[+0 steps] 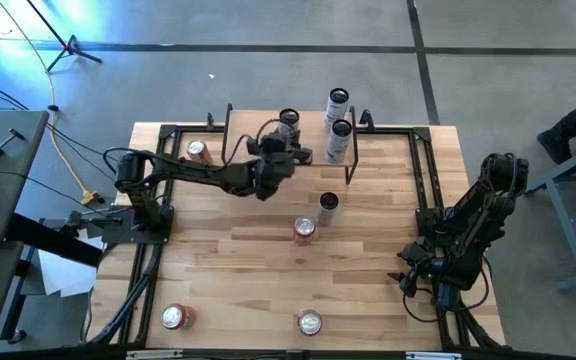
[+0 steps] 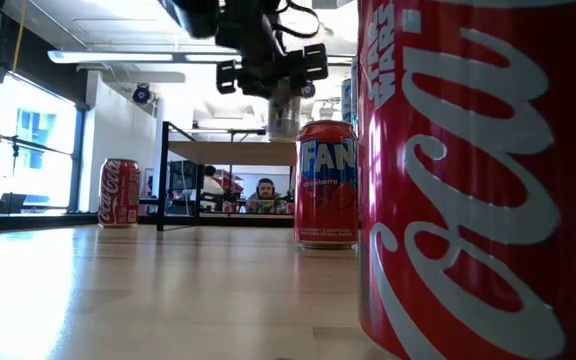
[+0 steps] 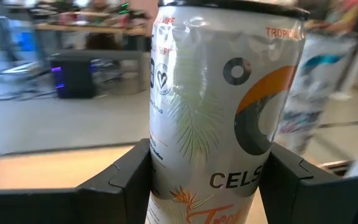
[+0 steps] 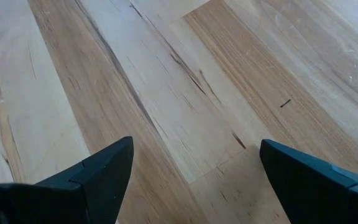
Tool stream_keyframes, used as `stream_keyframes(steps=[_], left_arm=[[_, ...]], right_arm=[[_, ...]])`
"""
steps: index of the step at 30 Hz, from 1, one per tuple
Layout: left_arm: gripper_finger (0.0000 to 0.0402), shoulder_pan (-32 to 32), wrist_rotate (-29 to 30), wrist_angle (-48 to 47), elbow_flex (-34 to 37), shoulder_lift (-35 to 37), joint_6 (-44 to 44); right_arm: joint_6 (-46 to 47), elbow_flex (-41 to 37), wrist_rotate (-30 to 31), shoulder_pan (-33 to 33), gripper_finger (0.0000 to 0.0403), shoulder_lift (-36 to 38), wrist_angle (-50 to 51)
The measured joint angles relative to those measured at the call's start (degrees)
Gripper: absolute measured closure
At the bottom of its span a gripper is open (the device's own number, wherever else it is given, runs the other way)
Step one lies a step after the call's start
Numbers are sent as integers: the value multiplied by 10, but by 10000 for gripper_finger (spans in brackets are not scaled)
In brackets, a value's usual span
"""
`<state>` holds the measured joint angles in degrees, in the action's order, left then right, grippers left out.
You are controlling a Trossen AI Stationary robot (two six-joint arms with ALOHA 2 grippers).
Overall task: Place canned beverage on shelf
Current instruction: Put the left white yellow soda can on the shelf
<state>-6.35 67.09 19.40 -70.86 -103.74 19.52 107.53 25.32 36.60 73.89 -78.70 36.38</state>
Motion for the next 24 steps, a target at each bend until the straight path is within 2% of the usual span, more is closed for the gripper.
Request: stream_keyframes(steps=[2,5,10,18,24], left_arm=[[207,-8,-38,71,19,0,-42],[207,-14,-63,114,35,0,-86],[207,-25,-87,122,36,0,-93],[207,-63,-213,120,36,0,-103],[207,-83,-254,121,36,0,-122]], right_arm=[[0,0,0,0,64,0,0],[0,0,-1,0,64,0,-1],[-22,0,-3,0,64,0,-3],[-34,0,-4,0,64,0,-4],[-69,0,-7,0,64,0,-7]])
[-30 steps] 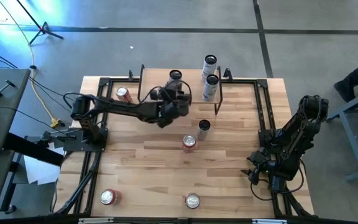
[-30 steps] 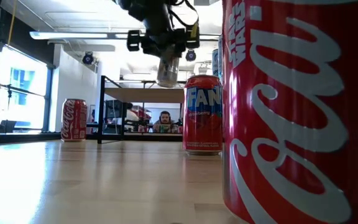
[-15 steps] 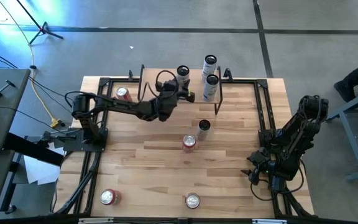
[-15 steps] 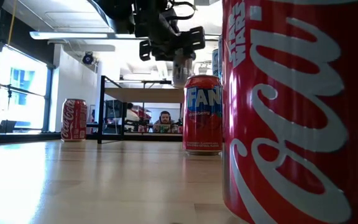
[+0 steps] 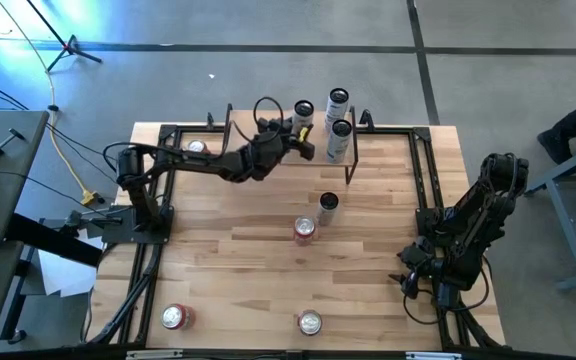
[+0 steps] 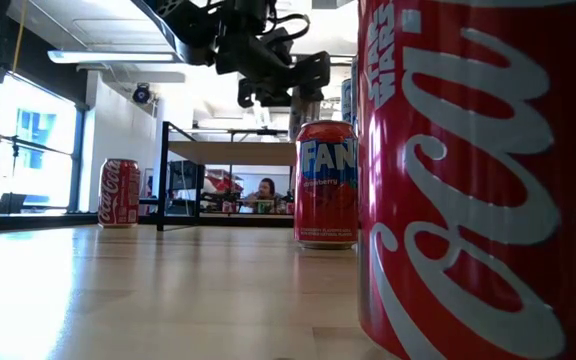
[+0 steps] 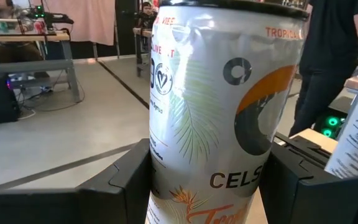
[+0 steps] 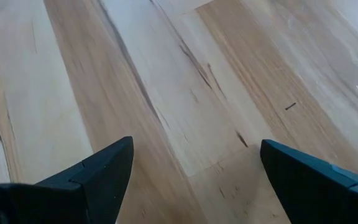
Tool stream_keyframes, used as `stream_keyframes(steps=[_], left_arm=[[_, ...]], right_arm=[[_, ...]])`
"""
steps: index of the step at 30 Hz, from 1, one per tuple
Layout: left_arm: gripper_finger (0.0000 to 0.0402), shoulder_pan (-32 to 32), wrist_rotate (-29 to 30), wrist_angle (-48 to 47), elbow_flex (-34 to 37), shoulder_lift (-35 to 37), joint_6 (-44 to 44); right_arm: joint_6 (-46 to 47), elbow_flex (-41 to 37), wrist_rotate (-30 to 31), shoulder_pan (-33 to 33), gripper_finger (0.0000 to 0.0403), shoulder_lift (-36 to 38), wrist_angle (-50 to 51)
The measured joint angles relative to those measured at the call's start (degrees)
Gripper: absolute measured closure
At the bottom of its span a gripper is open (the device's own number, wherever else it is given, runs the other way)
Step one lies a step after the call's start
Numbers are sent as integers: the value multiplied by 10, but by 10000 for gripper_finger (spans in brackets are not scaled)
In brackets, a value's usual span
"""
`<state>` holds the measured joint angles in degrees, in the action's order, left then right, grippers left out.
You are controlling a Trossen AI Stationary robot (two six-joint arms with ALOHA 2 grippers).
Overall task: Place canned beverage on shelf
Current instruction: Put the left white yellow soda can on the shelf
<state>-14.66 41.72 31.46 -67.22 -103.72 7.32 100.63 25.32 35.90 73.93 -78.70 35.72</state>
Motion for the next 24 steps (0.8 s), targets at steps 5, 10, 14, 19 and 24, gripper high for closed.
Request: stream_keyframes(steps=[5,10,14,19,24], left_arm=[[207,-18,-29,3,0,0,-1],[207,-41,-79,22,0,0,-3],[207,-58,-125,36,0,0,-12],[207,-80,-186,56,0,-4,-29],[207,-98,-239,72,0,-23,-21]], right_arm=[[-4,0,0,0,64,0,-2],[-4,0,0,0,64,0,-2],[-4,0,1,0,64,0,-2],[-4,0,1,0,64,0,-2],[-4,0,2,0,64,0,-1]])
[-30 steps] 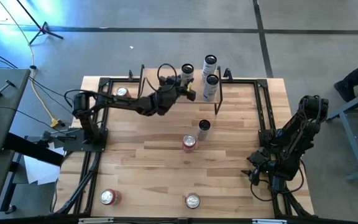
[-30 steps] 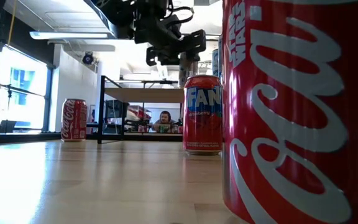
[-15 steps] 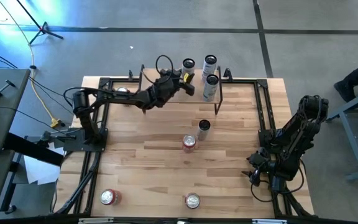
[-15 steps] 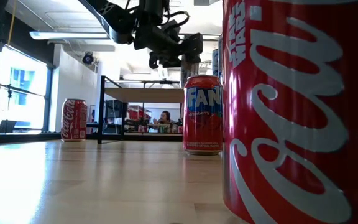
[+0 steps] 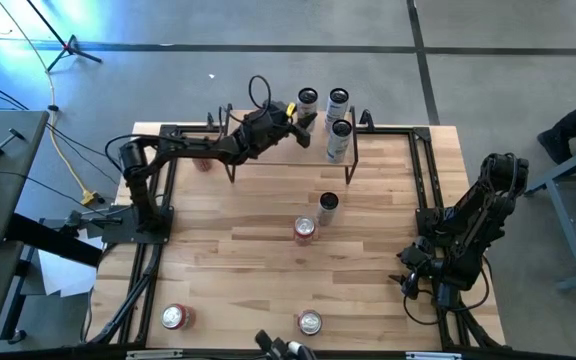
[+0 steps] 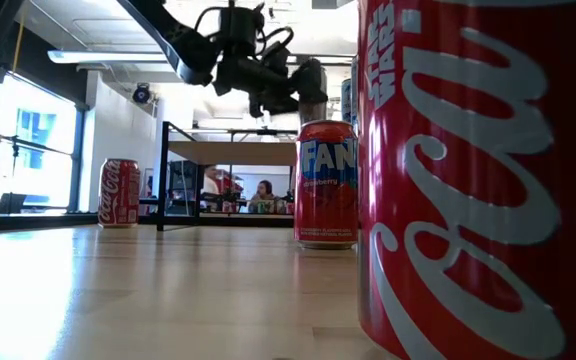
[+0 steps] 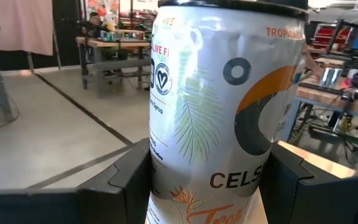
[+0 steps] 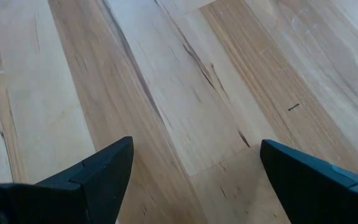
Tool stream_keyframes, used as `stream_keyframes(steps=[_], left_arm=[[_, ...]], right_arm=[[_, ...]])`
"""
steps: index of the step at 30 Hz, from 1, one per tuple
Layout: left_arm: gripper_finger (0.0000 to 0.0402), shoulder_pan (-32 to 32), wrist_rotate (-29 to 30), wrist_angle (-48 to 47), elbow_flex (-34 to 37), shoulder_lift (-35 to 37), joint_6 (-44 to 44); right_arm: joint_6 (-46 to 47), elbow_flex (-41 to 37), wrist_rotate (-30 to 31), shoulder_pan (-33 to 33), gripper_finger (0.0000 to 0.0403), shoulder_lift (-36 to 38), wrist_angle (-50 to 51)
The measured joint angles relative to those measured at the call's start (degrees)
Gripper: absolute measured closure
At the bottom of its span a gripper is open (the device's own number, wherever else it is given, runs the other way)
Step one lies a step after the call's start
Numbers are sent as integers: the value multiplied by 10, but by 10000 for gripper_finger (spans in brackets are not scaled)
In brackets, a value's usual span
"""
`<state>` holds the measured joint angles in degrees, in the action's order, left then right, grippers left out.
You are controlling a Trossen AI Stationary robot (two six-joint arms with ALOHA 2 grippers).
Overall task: Place canned beverage on shelf
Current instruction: Put the left white yellow soda can on the shelf
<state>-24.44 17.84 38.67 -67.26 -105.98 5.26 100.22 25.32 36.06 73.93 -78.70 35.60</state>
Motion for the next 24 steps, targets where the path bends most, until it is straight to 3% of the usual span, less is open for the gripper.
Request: stream_keyframes(steps=[24], left_arm=[[207,-30,-48,11,0,-7,-6]], right_arm=[[0,0,1,0,64,0,1]])
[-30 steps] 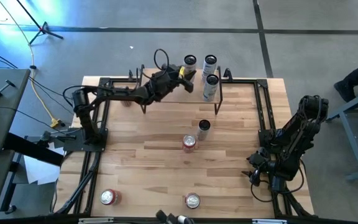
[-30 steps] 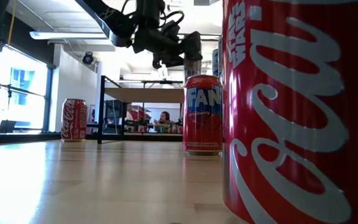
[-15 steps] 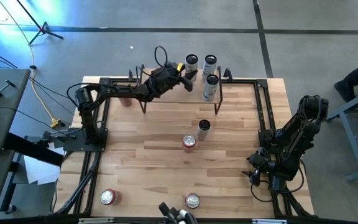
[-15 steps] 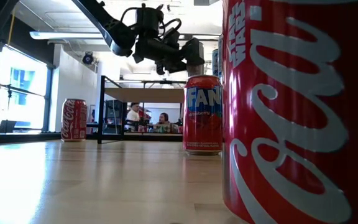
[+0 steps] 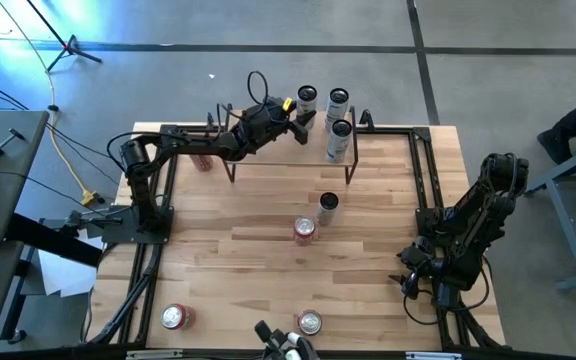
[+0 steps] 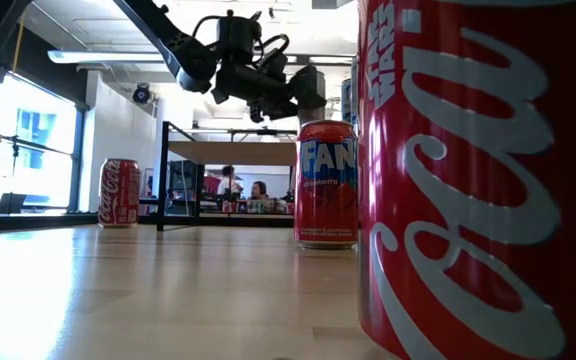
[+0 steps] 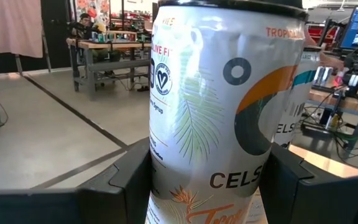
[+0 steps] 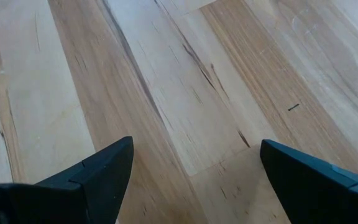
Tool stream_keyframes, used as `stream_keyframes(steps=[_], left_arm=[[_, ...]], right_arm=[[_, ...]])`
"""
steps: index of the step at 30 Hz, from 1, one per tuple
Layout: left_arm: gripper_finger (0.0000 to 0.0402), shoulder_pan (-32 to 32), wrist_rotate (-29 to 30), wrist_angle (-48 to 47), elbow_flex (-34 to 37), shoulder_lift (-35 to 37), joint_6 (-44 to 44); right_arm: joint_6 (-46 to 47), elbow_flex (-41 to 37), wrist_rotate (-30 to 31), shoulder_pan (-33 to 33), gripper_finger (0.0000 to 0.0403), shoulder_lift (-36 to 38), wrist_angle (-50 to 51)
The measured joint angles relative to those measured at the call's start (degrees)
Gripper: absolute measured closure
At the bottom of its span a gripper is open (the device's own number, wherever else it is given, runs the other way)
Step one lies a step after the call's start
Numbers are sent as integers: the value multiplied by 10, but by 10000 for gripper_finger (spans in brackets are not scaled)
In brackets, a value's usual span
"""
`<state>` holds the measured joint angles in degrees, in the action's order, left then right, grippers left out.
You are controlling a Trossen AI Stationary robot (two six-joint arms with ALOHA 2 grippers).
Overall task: Place canned beverage on shelf
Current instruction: Put the left white yellow soda can on the shelf
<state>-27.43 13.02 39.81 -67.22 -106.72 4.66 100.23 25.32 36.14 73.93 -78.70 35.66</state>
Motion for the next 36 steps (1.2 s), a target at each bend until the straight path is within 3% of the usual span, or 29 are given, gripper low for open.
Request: stream_keyframes(steps=[17,27,36], left_arm=[[206,-8,-22,-13,0,-1,12],[205,-8,-34,48,-2,-40,41],[204,-8,-25,42,-2,-40,36]], right_arm=[[0,0,0,0,64,0,0],[0,0,0,0,64,0,0],[0,0,0,0,64,0,0]])
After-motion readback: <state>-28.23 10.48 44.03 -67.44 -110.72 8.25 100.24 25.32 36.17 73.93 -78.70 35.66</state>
